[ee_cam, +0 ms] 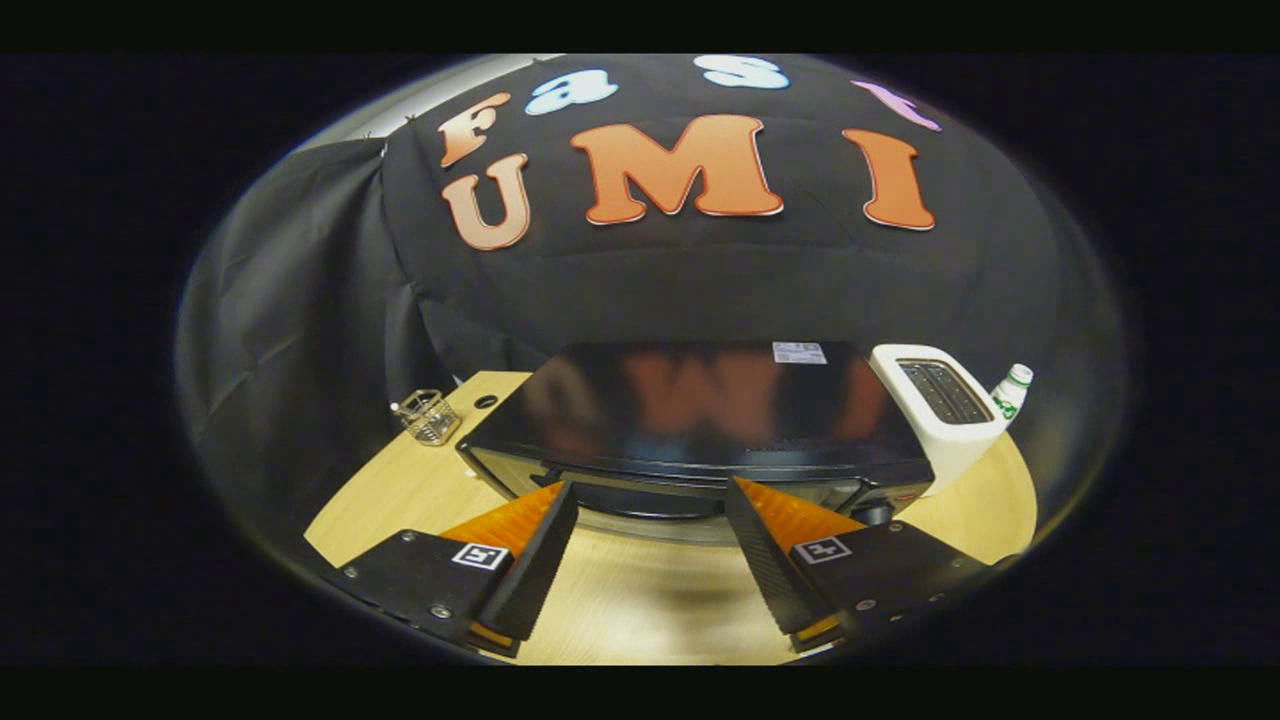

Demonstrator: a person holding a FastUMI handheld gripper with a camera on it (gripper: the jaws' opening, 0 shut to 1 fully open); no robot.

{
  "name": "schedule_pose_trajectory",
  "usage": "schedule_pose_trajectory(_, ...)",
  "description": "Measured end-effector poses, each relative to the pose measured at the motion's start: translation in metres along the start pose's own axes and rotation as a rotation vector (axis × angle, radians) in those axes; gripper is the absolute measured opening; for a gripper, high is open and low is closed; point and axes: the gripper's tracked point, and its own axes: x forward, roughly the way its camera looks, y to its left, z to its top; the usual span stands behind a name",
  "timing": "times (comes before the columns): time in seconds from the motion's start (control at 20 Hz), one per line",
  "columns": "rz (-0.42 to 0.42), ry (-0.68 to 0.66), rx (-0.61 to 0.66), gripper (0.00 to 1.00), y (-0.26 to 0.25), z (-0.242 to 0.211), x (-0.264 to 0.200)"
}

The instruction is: Open the toaster oven, put the food inside, and close the toaster oven door.

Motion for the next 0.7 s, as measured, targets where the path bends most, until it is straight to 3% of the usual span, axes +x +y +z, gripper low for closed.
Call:
schedule_pose_trajectory(0.25,-0.010,-0.117,-0.035,0.88,-0.005,0.035,-0.029)
schedule_pose_trajectory(0.7,-0.051,-0.423,-0.044,0.88,-0.038,0.140,-0.122)
